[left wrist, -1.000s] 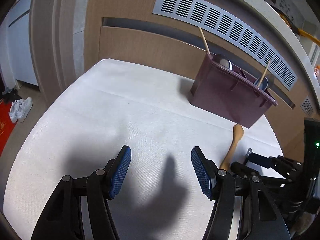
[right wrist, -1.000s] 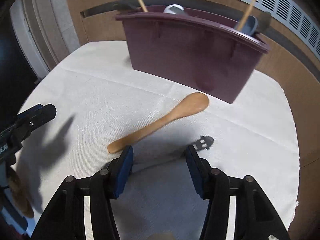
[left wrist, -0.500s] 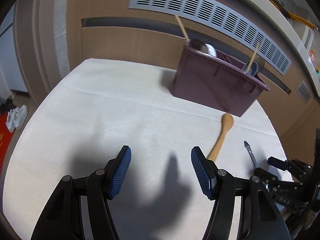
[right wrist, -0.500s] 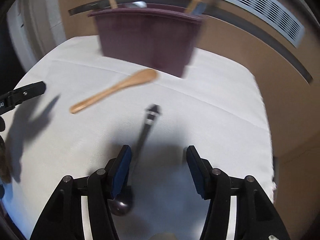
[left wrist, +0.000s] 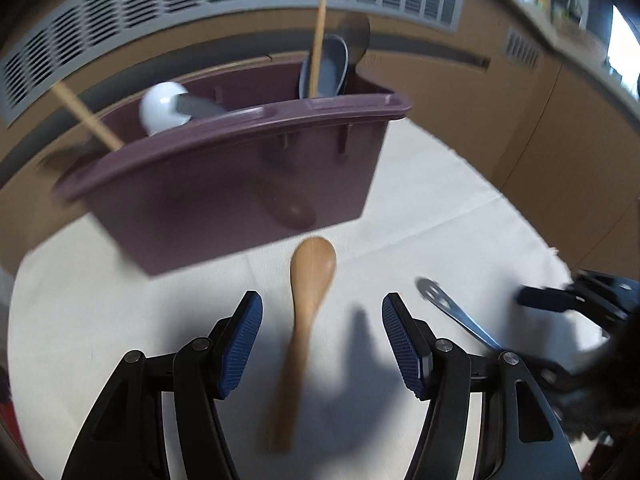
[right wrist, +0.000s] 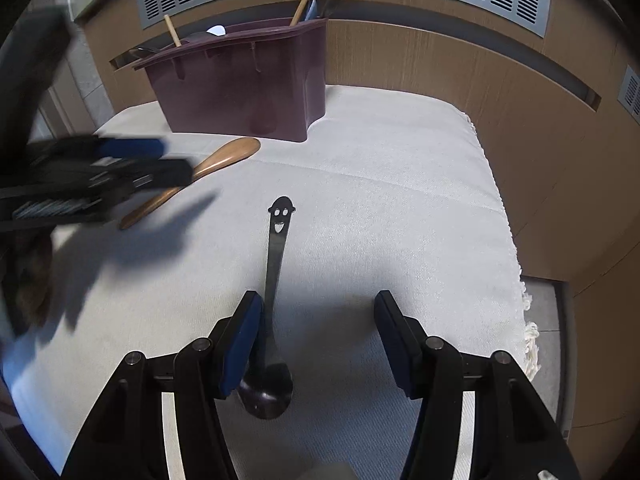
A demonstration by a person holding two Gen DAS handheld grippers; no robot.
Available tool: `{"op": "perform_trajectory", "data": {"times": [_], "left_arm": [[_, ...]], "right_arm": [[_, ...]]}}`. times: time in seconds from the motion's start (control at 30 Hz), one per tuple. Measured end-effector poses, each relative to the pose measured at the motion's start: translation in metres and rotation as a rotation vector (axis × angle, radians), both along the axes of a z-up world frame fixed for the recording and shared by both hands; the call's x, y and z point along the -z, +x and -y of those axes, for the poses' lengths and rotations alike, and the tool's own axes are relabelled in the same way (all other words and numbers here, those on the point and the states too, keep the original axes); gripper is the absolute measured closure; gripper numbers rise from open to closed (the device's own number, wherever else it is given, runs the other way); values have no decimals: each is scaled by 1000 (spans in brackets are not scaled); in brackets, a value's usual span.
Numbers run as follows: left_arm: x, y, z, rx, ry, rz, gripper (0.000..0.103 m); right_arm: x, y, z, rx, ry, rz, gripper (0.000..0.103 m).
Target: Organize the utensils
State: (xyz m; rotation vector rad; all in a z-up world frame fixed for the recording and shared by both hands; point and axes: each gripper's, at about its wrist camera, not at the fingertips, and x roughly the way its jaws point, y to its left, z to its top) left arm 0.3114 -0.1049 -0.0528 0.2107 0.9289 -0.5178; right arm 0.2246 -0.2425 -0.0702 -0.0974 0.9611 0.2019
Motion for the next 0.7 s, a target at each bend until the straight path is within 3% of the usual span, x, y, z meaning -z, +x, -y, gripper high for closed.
{"op": "perform_trajectory", "data": {"times": [0.07,0.13,0.37,0.4,0.57,0.7], "left_arm": [[4,14,9,11,32,-27,45],[8,23,14,12,43,-57,61],[15,32,18,-17,62,-88,67],[15,29,15,-11,45,-96,73],[12,-7,-18,-67,-4,-111,73],[10,-49,-59,-189,-54,-127,73]], "right_arm": [[-1,-2,4,-2,14,3,49],[-2,-5,8,4,20,8,49],[-6,-11,15,5,34,33,48],[-6,-11,14,1,33,33,48],[-10,-19,11,-55,45,-8,48],[-14,-37,10,-115,57,-15,49]]}}
